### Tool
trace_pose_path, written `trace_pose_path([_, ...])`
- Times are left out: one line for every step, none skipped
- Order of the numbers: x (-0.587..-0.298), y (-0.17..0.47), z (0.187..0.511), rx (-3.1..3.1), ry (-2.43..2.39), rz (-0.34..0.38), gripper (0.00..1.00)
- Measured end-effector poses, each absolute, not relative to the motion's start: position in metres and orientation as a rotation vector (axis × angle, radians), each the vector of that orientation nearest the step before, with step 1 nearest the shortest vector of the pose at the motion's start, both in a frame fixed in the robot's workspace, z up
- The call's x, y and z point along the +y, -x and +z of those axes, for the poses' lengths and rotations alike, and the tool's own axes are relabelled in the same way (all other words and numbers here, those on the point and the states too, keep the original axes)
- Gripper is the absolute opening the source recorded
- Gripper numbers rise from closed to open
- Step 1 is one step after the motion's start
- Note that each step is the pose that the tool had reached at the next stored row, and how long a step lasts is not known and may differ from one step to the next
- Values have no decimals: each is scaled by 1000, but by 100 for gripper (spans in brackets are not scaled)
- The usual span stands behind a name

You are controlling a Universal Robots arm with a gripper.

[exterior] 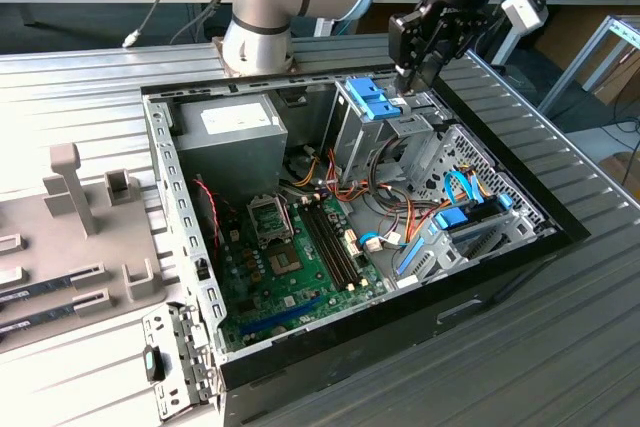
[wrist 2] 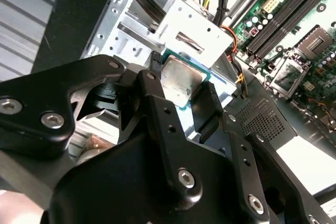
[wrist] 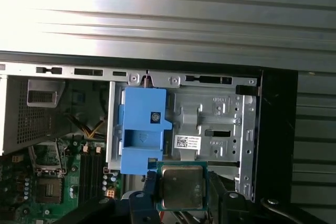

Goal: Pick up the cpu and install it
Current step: 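Pick up the cpu and move it towards the insertion slot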

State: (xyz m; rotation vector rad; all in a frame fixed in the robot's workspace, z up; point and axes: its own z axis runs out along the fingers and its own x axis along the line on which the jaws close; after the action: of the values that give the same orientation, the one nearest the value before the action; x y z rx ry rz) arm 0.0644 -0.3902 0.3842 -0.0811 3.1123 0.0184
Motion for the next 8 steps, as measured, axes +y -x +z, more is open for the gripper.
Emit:
trace_pose_path([-390, -67, 384, 3112, 81, 18, 47])
trace_pose_path([-390, -70, 384, 3112, 81, 18, 47])
trace_pose_path([-390, -73, 384, 3112, 81, 18, 47])
trace_pose_path([-390, -75, 384, 3112, 81, 18, 47])
trace_pose_path([-390, -76, 384, 3112, 81, 18, 47])
trace_pose_path([-390, -78, 384, 3112, 81, 18, 47])
trace_pose_path([-390, -80, 384, 3112, 81, 18, 47])
trace_pose_path([-390, -81, 384, 3112, 81, 18, 47])
